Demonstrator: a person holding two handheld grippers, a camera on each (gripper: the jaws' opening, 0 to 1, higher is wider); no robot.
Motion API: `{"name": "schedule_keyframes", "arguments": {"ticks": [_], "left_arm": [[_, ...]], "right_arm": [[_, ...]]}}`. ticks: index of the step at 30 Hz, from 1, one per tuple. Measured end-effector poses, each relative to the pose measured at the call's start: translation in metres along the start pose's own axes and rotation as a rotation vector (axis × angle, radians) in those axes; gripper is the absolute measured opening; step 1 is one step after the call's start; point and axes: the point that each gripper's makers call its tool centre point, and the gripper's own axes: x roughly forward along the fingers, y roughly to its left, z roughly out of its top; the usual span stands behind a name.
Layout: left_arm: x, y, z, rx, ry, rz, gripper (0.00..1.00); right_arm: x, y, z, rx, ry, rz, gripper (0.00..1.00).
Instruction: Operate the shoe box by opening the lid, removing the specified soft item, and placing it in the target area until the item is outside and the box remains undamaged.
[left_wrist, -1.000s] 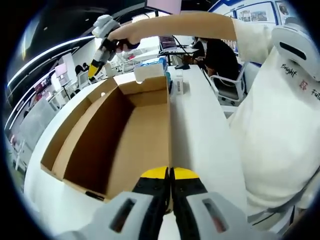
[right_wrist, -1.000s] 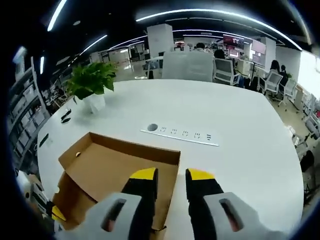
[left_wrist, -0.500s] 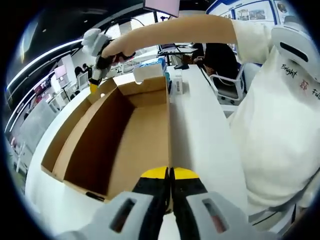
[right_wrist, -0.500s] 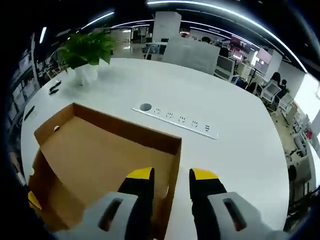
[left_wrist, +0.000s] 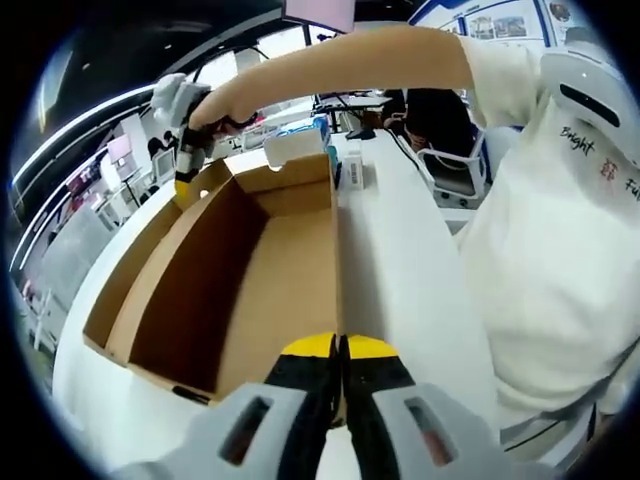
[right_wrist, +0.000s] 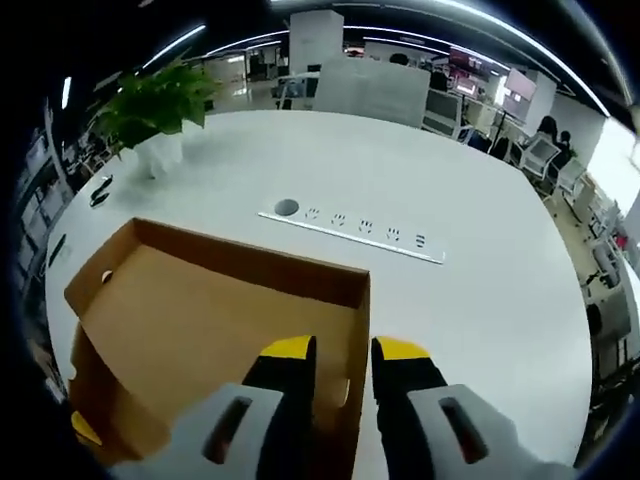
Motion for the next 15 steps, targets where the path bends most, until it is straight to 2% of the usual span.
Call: {"name": "schedule_keyframes", "arguments": {"ticks": [6, 11, 13, 15], "left_arm": [[0.000, -0.002, 0.000, 0.008, 0.000, 0.003, 0.01], [0.001, -0.004, 0.000, 0.028, -0.002, 0.005, 0.01], [0.001, -0.004, 0.000, 0.035, -0.005, 0.008, 0.01], [0.001, -0.002, 0.000, 0.034, -0.005, 0.006, 0.01]], "right_arm": [[0.005, 0.000, 0.000, -0.009, 0.002, -0.003, 0.22], [0.018, -0.006, 0.001, 0.006, 0.027, -0.015, 0.23], [0.025, -0.002, 0.003, -0.004, 0.045, 0.006, 0.23], [0.024, -0.002, -0.001, 0.000, 0.056, -0.017, 0.17]]}}
